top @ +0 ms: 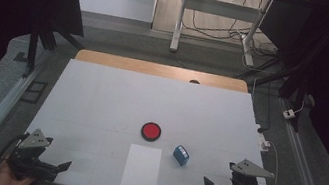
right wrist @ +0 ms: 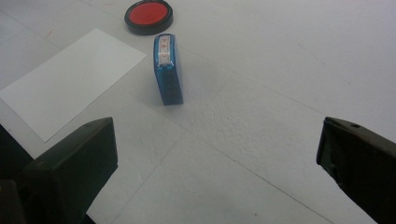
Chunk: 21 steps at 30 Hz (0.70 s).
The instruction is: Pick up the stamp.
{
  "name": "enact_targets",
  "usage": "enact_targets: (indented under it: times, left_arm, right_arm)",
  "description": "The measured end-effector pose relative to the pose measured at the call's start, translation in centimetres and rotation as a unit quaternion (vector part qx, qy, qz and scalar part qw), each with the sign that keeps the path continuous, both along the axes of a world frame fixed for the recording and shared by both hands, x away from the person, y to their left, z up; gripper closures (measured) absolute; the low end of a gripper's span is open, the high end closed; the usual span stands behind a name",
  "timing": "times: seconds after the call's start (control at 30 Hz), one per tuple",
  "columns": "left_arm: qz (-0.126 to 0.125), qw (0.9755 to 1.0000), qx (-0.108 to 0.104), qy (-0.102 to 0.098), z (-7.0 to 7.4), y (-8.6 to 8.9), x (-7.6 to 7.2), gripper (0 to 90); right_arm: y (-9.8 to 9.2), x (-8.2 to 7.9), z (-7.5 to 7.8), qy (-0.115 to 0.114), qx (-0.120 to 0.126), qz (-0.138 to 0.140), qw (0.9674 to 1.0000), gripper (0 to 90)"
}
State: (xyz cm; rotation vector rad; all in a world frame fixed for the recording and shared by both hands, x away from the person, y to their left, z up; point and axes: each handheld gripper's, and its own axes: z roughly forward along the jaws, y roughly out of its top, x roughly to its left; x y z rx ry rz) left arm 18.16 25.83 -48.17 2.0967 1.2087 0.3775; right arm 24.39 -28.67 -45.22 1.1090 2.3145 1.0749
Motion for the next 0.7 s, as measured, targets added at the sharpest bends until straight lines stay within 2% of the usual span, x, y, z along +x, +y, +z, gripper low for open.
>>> enact_targets:
  times: [0.17, 0.3, 0.4, 0.5, 0.7]
  left_arm:
    - [0.001, 1.0, -0.001, 0.003, 0.0, 0.0, 0.0, 1.2]
    - [0.003, 1.0, -0.006, 0.004, 0.0, 0.2, 0.0, 1.2]
    - [0.003, 1.0, -0.006, 0.004, 0.0, 0.2, 0.0, 1.3]
    - [0.002, 1.0, -0.004, 0.004, 0.0, 0.1, 0.0, 1.3]
    - [-0.001, 1.0, 0.0, 0.003, 0.0, 0.0, -0.1, 1.8]
  right_arm:
    - [-0.1, 0.0, 0.3, -0.007, -0.002, 0.003, 1.0, 0.0]
    - [0.2, 0.0, 0.7, -0.01, 0.008, 0.009, 0.9999, 0.0]
    - [0.3, 0.1, 0.7, -0.015, 0.002, 0.015, 0.9998, 0.0]
    - [0.6, 0.1, 0.5, -0.017, -0.015, 0.023, 0.9995, 0.0]
    - [1.0, 0.4, 0.0, -0.014, -0.024, 0.034, 0.999, 0.0]
